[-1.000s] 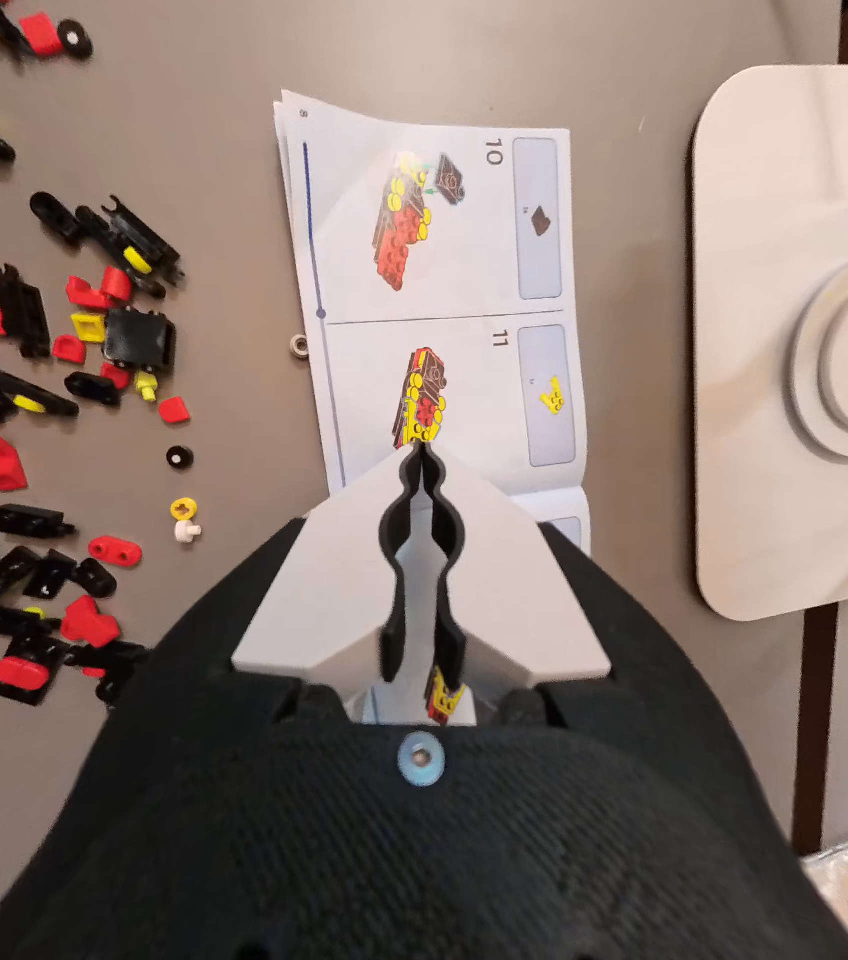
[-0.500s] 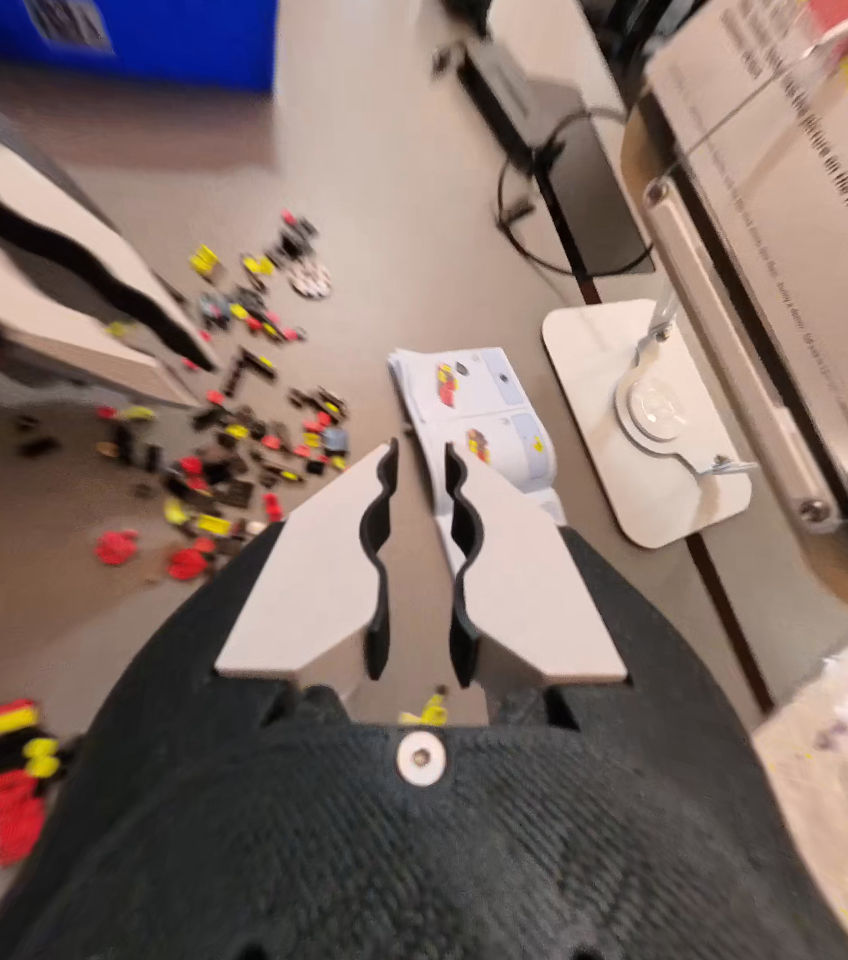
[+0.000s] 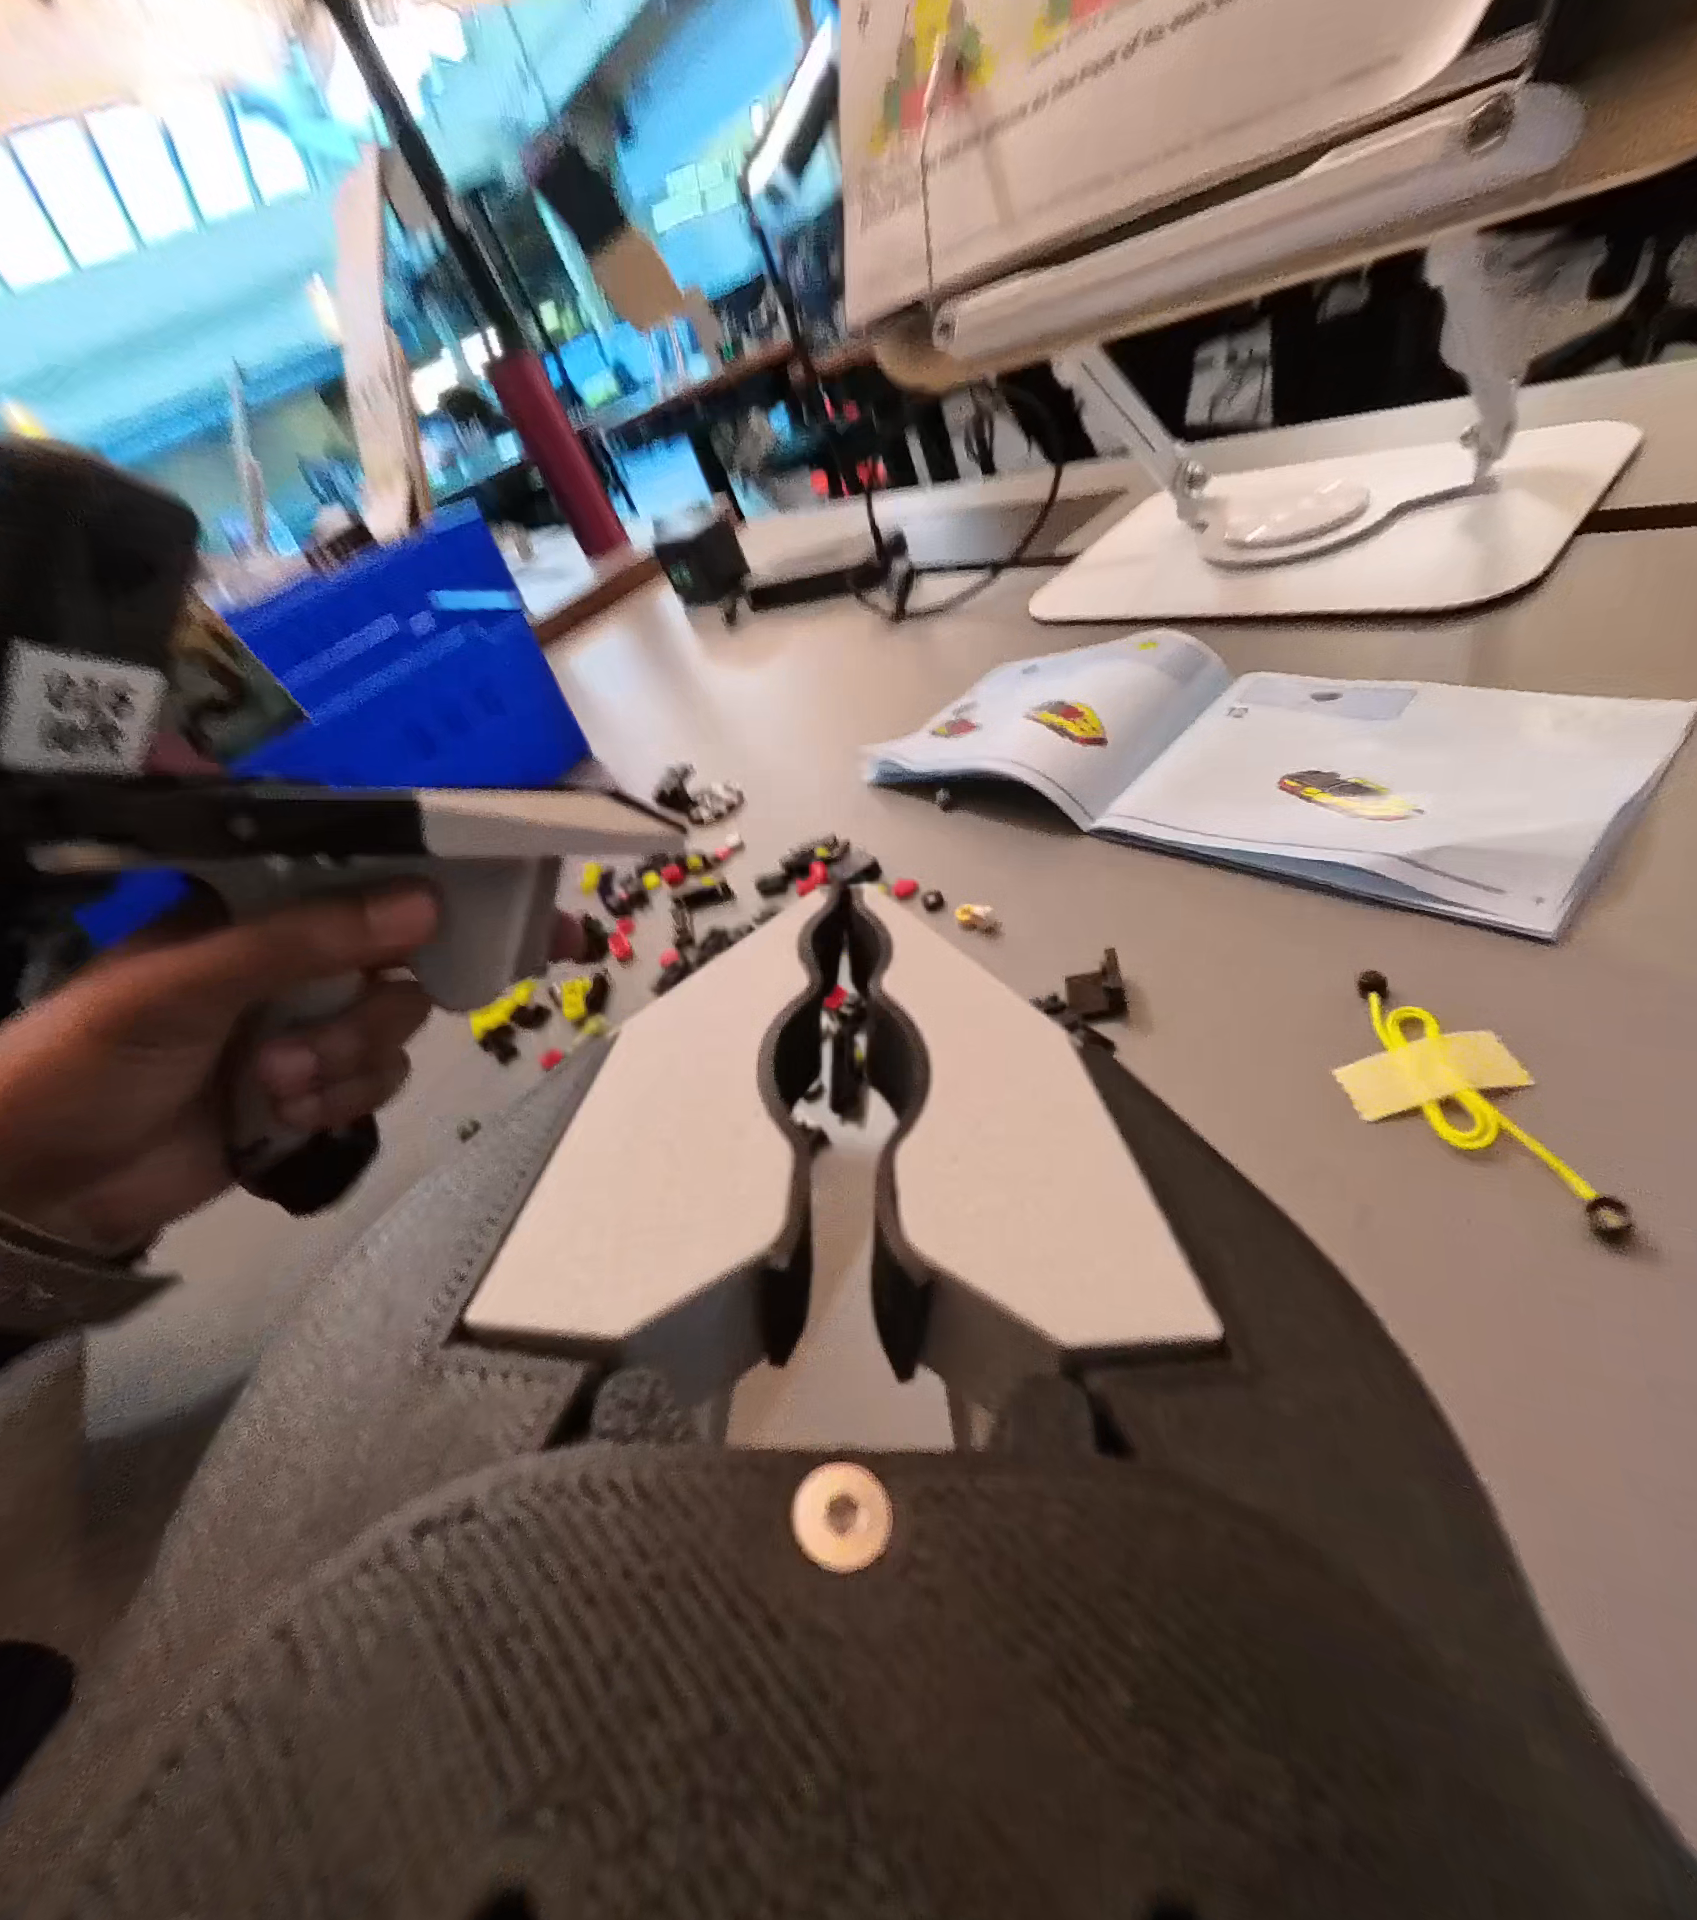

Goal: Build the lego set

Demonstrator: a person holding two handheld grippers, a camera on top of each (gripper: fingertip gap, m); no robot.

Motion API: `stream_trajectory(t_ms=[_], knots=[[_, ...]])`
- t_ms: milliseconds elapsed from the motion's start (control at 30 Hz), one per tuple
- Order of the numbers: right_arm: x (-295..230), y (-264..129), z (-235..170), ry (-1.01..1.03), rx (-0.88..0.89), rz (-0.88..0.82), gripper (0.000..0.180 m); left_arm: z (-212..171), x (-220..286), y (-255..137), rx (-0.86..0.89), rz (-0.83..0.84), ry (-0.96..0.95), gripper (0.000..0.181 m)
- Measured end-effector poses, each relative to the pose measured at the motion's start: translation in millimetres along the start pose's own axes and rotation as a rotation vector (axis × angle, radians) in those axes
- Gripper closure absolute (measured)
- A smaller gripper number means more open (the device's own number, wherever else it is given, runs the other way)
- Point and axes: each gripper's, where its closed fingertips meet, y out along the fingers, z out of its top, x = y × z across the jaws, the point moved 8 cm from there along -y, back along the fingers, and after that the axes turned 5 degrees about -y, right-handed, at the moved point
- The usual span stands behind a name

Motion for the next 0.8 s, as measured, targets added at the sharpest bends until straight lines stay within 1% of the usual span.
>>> stream_trajectory(t_ms=[100, 167, 233, 267, 300, 333, 367, 400, 433, 467, 500, 567, 633, 700, 767, 800], knots=[[-6.6, 9.1, 5.2, -0.166, -0.146, -0.022, 0.179, 14.3, 4.0, -6.2, 0.01, -0.08, -0.012, 0.181], [-9.4, 5.9, 6.5, -0.259, -0.17, -0.085, 0.18, 18.3, 3.2, -12.5, -0.009, -0.092, 0.062, 0.181], [-12.8, 1.9, 6.0, -0.318, -0.176, -0.124, 0.175, 21.8, -4.0, -18.8, -0.006, -0.061, 0.137, 0.181], [-14.6, 1.4, 4.5, -0.349, -0.207, -0.123, 0.171, 25.7, -7.0, -20.6, 0.008, -0.071, 0.145, 0.181], [-15.8, 1.7, 2.2, -0.392, -0.252, -0.113, 0.161, 29.5, -10.0, -21.2, 0.02, -0.092, 0.14, 0.181], [-15.5, 2.6, -0.4, -0.452, -0.299, -0.108, 0.158, 33.0, -14.5, -20.7, 0.027, -0.105, 0.126, 0.181], [-13.9, 3.9, -2.7, -0.531, -0.329, -0.105, 0.156, 36.1, -20.3, -19.7, 0.031, -0.11, 0.106, 0.181], [-10.6, 5.5, -3.4, -0.613, -0.326, -0.123, 0.161, 37.2, -26.5, -19.3, 0.027, -0.11, 0.094, 0.181], [-7.3, 6.7, -2.8, -0.662, -0.301, -0.153, 0.16, 37.1, -33.4, -19.8, 0.018, -0.097, 0.091, 0.181], [-7.2, 7.3, -3.0, -0.659, -0.295, -0.153, 0.158, 38.4, -39.4, -22.1, 0.016, -0.082, 0.091, 0.181], [-10.9, 7.9, -3.4, -0.635, -0.311, -0.109, 0.156, 41.0, -42.7, -25.9, 0.023, -0.082, 0.097, 0.181], [-15.9, 7.6, 4.0, -0.618, -0.29, -0.09, 0.18, 41.5, -45.2, -36.5, 0.032, -0.082, 0.147, 0.181], [-22.8, 9.1, 12.3, -0.637, -0.246, -0.021, 0.18, 37.5, -46.6, -46.5, 0.032, -0.045, 0.184, 0.181], [-21.8, 8.7, 12.9, -0.642, -0.243, 0.024, 0.177, 33.4, -42.8, -54.4, 0.054, -0.064, 0.155, 0.181], [-17.7, 6.9, 10.6, -0.598, -0.263, 0.052, 0.167, 30.0, -40.5, -60.2, 0.061, -0.062, 0.135, 0.181], [-16.9, 5.0, 10.1, -0.567, -0.271, 0.07, 0.161, 28.8, -41.2, -62.8, 0.055, -0.036, 0.15, 0.181]])
